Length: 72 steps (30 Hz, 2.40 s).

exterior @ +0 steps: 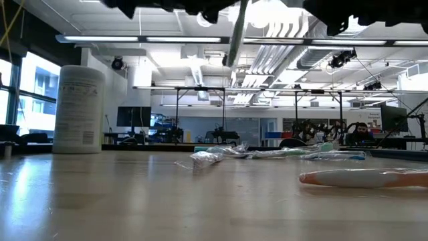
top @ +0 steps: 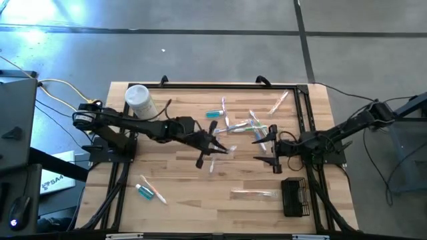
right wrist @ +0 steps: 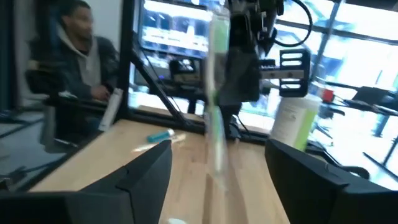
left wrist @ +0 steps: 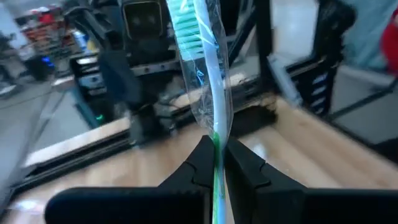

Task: Pick & Place toothbrushing station
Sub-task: Put the bottom green toothbrush into the black mesh

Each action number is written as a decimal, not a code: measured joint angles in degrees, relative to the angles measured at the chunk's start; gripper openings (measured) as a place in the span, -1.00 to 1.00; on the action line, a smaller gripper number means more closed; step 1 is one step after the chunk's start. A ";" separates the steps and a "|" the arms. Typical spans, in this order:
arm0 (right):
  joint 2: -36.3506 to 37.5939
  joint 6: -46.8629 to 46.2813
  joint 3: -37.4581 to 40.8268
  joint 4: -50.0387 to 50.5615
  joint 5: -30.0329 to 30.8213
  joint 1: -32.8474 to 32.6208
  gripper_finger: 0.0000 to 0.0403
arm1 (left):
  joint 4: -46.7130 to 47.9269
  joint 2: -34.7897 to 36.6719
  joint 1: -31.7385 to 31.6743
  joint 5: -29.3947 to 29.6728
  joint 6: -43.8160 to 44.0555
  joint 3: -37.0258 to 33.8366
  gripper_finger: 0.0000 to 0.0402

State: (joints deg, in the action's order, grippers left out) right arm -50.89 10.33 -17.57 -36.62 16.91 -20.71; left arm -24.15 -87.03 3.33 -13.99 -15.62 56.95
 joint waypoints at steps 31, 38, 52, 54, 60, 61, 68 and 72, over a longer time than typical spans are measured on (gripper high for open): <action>-20.81 -3.34 -18.98 0.35 7.59 -0.24 0.23 | -8.89 -5.92 -0.32 -1.93 -0.61 0.04 -0.95; -20.81 -8.37 -18.96 2.08 1.48 3.22 0.23 | -9.15 -5.92 -0.32 -1.91 -1.05 0.04 -0.95; -20.81 -5.63 -18.96 2.36 -2.76 3.58 -0.59 | -9.17 -5.92 -0.32 -0.82 -1.07 0.09 -0.95; -20.81 -4.75 -18.96 2.36 -2.60 3.57 -0.80 | -9.17 -5.92 -0.35 -0.74 -1.05 0.09 -0.95; -20.81 -2.74 -18.96 2.72 -2.54 3.56 -0.93 | -8.74 -5.90 -0.37 -0.38 -1.09 0.11 -0.95; -20.81 -2.74 -18.96 2.89 -2.50 3.56 -0.93 | -8.65 -5.90 -0.37 -0.30 -1.07 0.11 -0.94; -19.46 -2.82 -18.92 4.25 -1.83 1.36 -0.95 | -8.71 -5.90 -0.32 -0.42 0.31 0.11 -0.53; -15.65 -5.45 -18.92 10.92 3.31 -2.61 -0.95 | -7.60 -5.89 -0.32 -0.45 3.90 0.13 -0.22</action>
State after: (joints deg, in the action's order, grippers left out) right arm -66.53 4.89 -36.49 -25.71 20.21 -23.32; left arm -31.75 -92.91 3.01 -14.44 -11.72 57.08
